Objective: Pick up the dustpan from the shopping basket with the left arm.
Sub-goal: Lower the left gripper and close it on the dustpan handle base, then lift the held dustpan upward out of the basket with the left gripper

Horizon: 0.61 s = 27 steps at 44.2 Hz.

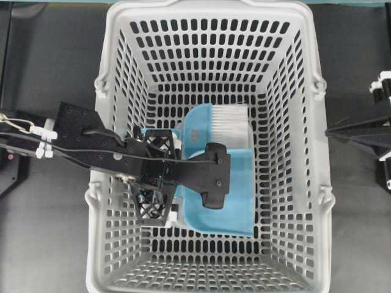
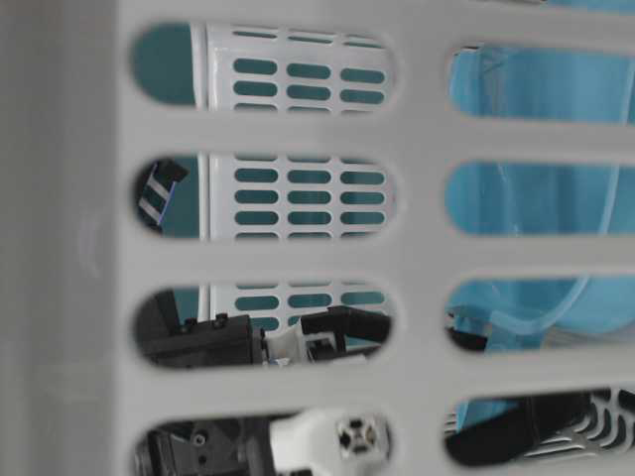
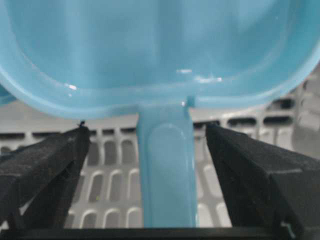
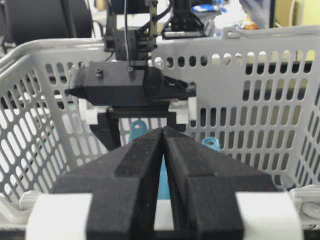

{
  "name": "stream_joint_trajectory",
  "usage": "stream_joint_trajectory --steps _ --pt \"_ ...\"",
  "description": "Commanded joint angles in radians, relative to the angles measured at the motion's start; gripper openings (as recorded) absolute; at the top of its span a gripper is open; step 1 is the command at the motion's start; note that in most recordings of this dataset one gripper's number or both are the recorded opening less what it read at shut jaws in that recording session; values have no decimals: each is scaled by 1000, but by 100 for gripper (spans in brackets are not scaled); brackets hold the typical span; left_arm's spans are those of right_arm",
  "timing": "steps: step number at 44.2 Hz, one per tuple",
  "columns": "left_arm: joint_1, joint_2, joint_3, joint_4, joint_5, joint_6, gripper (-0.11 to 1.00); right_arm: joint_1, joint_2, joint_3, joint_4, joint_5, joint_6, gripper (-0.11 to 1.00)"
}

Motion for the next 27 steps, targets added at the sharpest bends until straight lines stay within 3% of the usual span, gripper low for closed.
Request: stream_joint_trajectory --steps 1,4,11,27 --pt "-3 -12 2 3 -46 -18 85 5 5 -3 2 -5 2 0" --pt "-5 -12 8 3 -57 -29 74 6 5 0 2 -5 2 0" --pt "-15 -48 12 3 -72 -26 28 11 5 3 2 -5 2 0" --pt "-6 -193 15 3 -169 -26 29 12 5 9 3 -5 3 0"
